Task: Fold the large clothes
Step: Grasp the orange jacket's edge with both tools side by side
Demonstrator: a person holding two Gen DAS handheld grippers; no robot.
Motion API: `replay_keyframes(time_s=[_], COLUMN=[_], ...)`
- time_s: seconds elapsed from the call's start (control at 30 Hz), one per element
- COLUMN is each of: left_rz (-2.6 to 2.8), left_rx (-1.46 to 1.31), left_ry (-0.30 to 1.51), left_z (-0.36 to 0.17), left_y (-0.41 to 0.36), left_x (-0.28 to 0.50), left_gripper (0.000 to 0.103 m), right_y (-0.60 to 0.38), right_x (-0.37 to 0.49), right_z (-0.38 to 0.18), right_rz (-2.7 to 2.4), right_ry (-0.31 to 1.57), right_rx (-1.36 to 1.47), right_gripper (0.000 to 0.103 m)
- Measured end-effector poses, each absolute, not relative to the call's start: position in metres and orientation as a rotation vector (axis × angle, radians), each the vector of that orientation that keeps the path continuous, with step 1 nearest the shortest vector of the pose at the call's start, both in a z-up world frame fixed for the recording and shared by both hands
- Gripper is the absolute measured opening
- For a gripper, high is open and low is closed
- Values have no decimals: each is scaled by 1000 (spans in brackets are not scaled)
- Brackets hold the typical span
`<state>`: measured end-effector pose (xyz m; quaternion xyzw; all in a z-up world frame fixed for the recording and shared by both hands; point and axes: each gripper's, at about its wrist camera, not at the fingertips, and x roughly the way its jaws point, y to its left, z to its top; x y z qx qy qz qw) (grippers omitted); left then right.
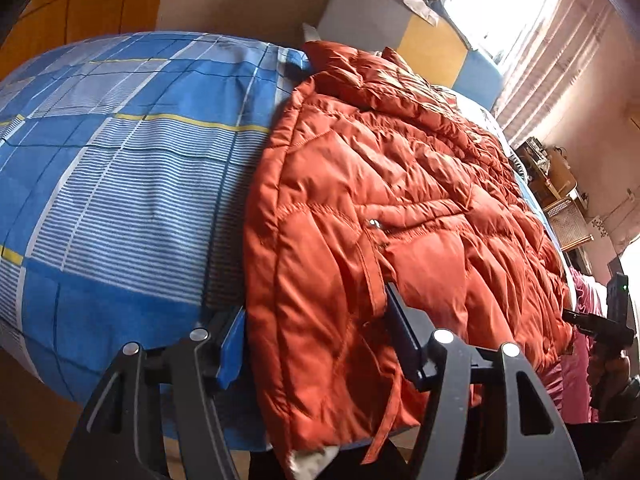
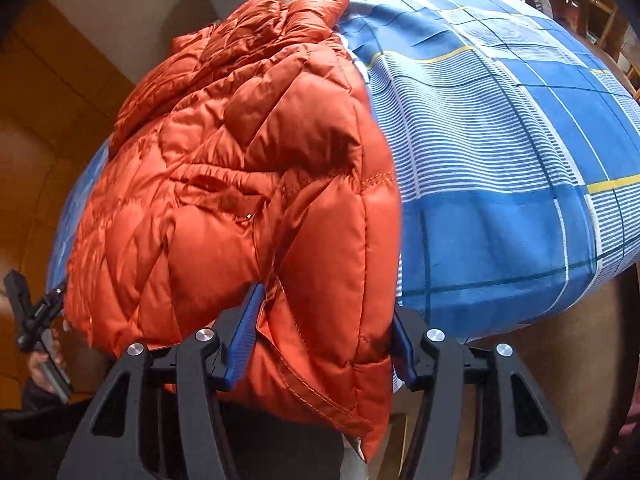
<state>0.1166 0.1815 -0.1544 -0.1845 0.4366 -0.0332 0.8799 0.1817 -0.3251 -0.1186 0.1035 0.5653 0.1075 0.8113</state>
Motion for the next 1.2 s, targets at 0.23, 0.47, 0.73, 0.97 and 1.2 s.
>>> replay_keyframes(time_s=[0.23,0.47,0.73,0.97,1.2], left_rz=[-67,-122,-155,-158,-188], left_rx=[-333,-306,-326,-389,-322], left_ry=[876,822,913,962,996], left_z=[-143,-116,-132,-152,-158], left_y=[179,176,176,187,174], left_x=[108,75,40,56,66], left_gripper=[9,6,25,54,12], right_y=[-320,-319,-331,-352,-337], right_x=[180,167,137,146,139], right_z=[-110,-76,-93,-121,-141], right_rz=[249,267,286,271,305], right_ry=[1193,1126,1210,1256,1268], right_rx=[175,122,166,306,338], right_gripper=[19,12,13,58,34])
